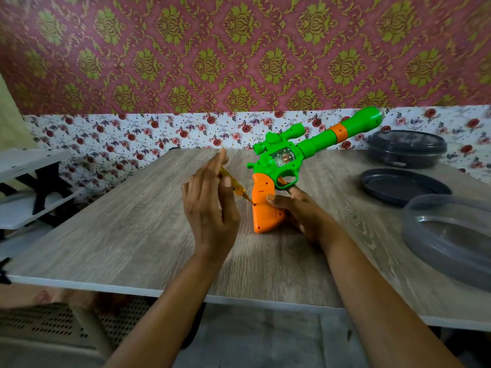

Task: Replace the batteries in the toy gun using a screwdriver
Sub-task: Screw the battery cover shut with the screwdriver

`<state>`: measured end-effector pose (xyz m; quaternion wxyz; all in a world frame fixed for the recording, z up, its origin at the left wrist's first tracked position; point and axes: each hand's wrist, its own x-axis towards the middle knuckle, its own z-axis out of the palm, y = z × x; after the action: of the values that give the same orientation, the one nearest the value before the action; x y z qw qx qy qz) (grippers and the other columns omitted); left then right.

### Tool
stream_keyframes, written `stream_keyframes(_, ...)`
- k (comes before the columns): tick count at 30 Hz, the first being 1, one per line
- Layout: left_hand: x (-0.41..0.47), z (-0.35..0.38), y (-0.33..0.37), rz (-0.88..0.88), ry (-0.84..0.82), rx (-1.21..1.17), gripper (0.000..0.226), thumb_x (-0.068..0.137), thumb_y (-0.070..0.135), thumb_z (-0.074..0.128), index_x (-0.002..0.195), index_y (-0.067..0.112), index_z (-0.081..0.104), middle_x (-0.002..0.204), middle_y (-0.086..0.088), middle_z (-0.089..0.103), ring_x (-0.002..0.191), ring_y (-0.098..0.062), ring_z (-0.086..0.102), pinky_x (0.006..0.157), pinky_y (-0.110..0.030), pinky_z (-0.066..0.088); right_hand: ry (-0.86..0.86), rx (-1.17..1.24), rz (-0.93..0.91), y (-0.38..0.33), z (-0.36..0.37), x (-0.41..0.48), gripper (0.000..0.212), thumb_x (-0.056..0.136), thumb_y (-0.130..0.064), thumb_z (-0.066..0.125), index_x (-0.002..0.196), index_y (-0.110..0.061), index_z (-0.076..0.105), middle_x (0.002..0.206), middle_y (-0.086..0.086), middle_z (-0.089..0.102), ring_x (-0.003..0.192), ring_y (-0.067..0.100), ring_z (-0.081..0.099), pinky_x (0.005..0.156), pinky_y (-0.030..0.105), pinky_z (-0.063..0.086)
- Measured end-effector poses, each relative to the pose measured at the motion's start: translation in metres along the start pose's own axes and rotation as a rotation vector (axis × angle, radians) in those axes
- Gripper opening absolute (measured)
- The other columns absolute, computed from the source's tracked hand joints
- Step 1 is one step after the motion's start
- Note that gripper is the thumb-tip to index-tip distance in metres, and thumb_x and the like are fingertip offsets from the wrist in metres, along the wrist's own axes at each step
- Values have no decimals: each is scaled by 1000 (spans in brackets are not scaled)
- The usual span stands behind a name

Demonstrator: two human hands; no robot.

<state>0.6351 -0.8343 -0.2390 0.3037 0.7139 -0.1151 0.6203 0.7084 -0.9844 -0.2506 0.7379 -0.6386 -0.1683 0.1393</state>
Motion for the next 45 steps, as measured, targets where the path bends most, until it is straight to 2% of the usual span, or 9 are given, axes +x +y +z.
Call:
stream_keyframes(6, 0, -1, 0, 48, -19, -85, 30, 94, 15, 43, 122, 15, 53, 111, -7, 59, 101, -8, 49, 74, -37, 46, -1, 6, -9, 0, 0, -2, 51, 88, -12, 58, 135, -20, 40, 123, 7, 60, 101, 17, 64, 80, 31, 56)
stream_keyframes(11, 0, -1, 0, 77, -13, -91, 17, 94, 11, 44, 107, 17, 54, 98, -2, 46, 86, -14, 49, 61, -37, 46, -15, 8, -26, -1, 0, -2, 47, 89, -9, 55, 133, -19, 40, 121, 7, 60, 98, 16, 63, 78, 28, 56)
stream_keyframes(18, 0, 0, 2, 21, -68, -132, 37, 96, 9, 30, 132, 14, 40, 128, -4, 55, 102, -19, 61, 76, -45, 50, -2, -2, -9, 1, -1, 0, 45, 88, -12, 58, 129, -22, 44, 115, 2, 63, 98, 16, 64, 79, 29, 56)
stream_keyframes(22, -1, -1, 1, 16, -64, -128, 33, 96, 17, 40, 128, 13, 47, 128, -11, 55, 117, -17, 53, 86, -41, 50, -3, 7, -5, 1, -2, 0, 44, 87, -13, 58, 127, -23, 44, 117, 2, 63, 99, 16, 64, 79, 30, 56)
stream_keyframes(26, 0, -1, -1, 48, -35, -89, 18, 95, 20, 46, 111, 17, 54, 105, 0, 51, 94, -18, 54, 69, -42, 48, -6, 9, -11, 1, -1, 1, 45, 88, -12, 57, 129, -22, 43, 123, 7, 61, 106, 20, 62, 86, 34, 53)
stream_keyframes(34, -1, 0, 4, 14, -58, -74, 31, 95, 12, 36, 124, 19, 45, 109, -12, 63, 95, -15, 55, 75, -34, 45, -8, 3, -15, 3, -3, 3, 51, 88, -12, 57, 136, -19, 39, 124, 7, 60, 103, 17, 63, 83, 32, 55)
stream_keyframes(39, -3, 0, 3, -33, -63, -99, 39, 95, 16, 34, 134, 16, 40, 115, 3, 57, 102, -17, 56, 86, -24, 40, -1, 10, -8, 6, -6, 5, 52, 87, -13, 58, 135, -18, 40, 126, 9, 59, 106, 20, 62, 88, 37, 52)
stream_keyframes(43, 0, -2, 1, -36, -55, -47, 32, 94, 21, 44, 124, 16, 50, 107, -5, 64, 94, -14, 55, 79, -26, 43, 8, -2, -19, 6, -6, 4, 45, 87, -12, 58, 131, -16, 46, 120, 7, 63, 102, 19, 64, 85, 34, 55)
stream_keyframes(45, 0, -5, 0, -50, -56, -52, 27, 93, 18, 47, 118, 13, 53, 94, -8, 62, 83, -12, 55, 70, -18, 43, 18, 5, -32, 6, -4, 1, 42, 85, -11, 60, 126, -10, 51, 113, 8, 65, 97, 19, 65, 81, 32, 55)
